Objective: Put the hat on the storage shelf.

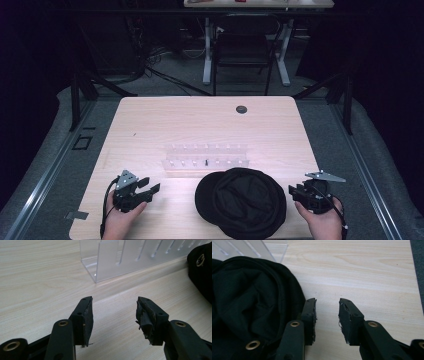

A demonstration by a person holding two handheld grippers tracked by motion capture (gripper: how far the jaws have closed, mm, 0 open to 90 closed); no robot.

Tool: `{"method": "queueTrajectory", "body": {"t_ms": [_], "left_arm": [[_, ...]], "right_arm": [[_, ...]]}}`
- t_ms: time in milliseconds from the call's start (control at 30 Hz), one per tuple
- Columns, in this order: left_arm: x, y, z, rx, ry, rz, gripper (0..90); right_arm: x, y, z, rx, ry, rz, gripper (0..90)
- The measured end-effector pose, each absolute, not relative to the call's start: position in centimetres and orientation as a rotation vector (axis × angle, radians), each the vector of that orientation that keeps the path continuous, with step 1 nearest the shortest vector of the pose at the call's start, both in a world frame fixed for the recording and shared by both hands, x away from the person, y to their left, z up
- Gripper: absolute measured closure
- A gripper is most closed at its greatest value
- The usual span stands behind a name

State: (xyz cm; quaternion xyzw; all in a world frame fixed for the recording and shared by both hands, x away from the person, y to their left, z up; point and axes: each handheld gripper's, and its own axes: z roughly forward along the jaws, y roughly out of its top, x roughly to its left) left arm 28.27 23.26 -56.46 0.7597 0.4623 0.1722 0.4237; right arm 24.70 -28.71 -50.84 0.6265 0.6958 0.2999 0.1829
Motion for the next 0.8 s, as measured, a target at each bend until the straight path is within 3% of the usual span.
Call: {"method": "queueTrajectory", "body": {"t_ms": [800], "left_arm": [[28.2,22.9,-56.6,1.91,1.147,0.429,47.7]], "right_arm": [[26.0,-28.5,-50.3,1.932,2.214,0.827,67.7]]}}
